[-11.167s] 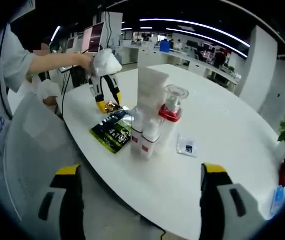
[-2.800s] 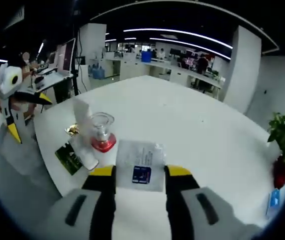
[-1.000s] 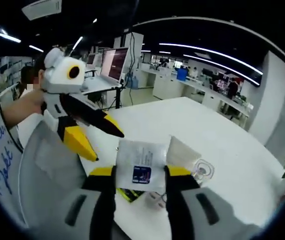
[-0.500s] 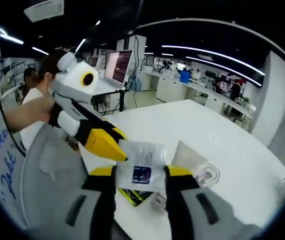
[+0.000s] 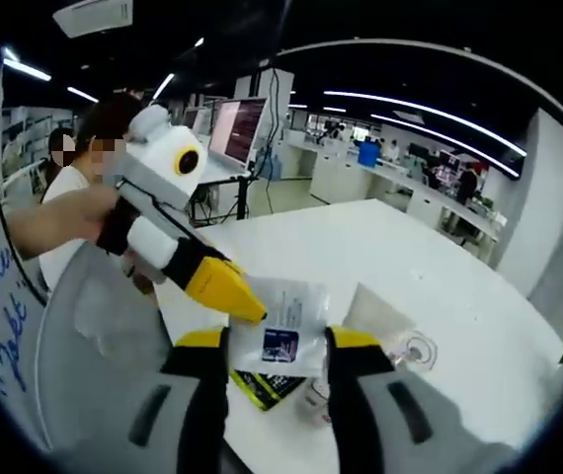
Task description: Arrange the skincare products in the storage area until every visible bottle or jar stands upright without overlapping.
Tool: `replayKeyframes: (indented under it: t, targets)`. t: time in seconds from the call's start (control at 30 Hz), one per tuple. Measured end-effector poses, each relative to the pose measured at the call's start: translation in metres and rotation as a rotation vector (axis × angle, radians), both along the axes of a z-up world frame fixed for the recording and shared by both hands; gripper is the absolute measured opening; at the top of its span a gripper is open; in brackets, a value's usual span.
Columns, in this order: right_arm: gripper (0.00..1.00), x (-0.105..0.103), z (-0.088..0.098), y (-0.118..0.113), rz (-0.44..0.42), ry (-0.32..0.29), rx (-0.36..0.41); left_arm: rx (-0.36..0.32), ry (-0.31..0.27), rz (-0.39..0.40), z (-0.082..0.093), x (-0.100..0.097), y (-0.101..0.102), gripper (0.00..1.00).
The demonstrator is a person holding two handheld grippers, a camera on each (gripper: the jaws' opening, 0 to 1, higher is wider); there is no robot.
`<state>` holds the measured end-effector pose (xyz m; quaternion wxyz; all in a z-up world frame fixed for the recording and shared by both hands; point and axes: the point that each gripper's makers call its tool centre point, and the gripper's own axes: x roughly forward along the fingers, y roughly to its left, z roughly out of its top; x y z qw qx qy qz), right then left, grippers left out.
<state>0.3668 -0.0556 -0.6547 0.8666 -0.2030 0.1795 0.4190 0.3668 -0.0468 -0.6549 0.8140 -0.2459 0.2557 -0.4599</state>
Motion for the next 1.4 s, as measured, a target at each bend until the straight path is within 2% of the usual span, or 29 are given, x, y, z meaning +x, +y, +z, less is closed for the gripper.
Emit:
replayKeyframes:
  t: [0.33,0.47,0.53,0.6,0.7,0.83,0.87,0.97,1.0,1.03,1.17,1.2,1.3,1.33,1.37,1.4]
  targets:
    - [0.4,-0.001,-0.003,-0.003,0.009,0.01,-0.023,0.07,-0.022,-0.019,-0.004,0.002,0.001,0.0]
    - [0.38,-0.003,-0.005,-0.005,0.01,0.023,-0.032,0.179,-0.065,-0.068,-0.009,0.001,0.003,0.0]
    - [0.37,-0.001,-0.005,-0.01,0.002,0.012,-0.055,0.311,-0.118,-0.081,-0.019,0.005,0.01,0.0]
    - [0.36,0.0,-0.003,-0.013,-0.002,0.016,-0.048,0.359,-0.139,-0.122,-0.022,0.002,0.011,0.0]
    - [0.34,-0.001,-0.003,-0.012,0.0,0.021,-0.054,0.365,-0.147,-0.169,-0.02,-0.001,0.01,0.0]
    - [0.3,-0.005,-0.006,-0.007,0.018,0.039,-0.049,0.477,-0.223,-0.224,-0.026,0.0,0.014,0.0]
    - [0.28,-0.006,-0.007,-0.004,0.024,0.049,-0.036,0.502,-0.256,-0.259,-0.027,-0.002,0.014,0.0]
    - [0.27,-0.008,-0.008,-0.003,0.04,0.061,-0.034,0.511,-0.279,-0.316,-0.026,-0.008,0.012,0.0]
    - [0.25,-0.002,-0.011,-0.003,0.092,-0.002,-0.062,0.521,-0.283,-0.335,-0.026,-0.009,0.012,0.0]
    - [0.24,-0.003,-0.016,-0.005,0.083,0.015,-0.059,0.533,-0.289,-0.339,-0.026,-0.009,0.013,0.0]
    - [0.21,-0.005,-0.016,-0.002,0.12,0.005,-0.067,0.623,-0.339,-0.407,-0.028,-0.007,0.019,0.0]
    - [0.21,-0.01,-0.021,0.0,0.145,0.038,-0.059,0.644,-0.354,-0.437,-0.029,-0.009,0.019,0.0]
    - [0.19,-0.007,-0.021,0.001,0.169,0.034,-0.069,0.686,-0.392,-0.511,-0.032,-0.015,0.018,0.0]
    - [0.19,-0.012,-0.026,-0.002,0.149,0.079,-0.075,0.706,-0.398,-0.533,-0.034,-0.017,0.018,0.0]
    - [0.19,-0.012,-0.025,0.0,0.168,0.068,-0.079,0.718,-0.409,-0.547,-0.035,-0.018,0.018,0.0]
    - [0.18,-0.007,-0.021,0.005,0.202,0.017,-0.086,0.727,-0.421,-0.564,-0.035,-0.019,0.017,0.0]
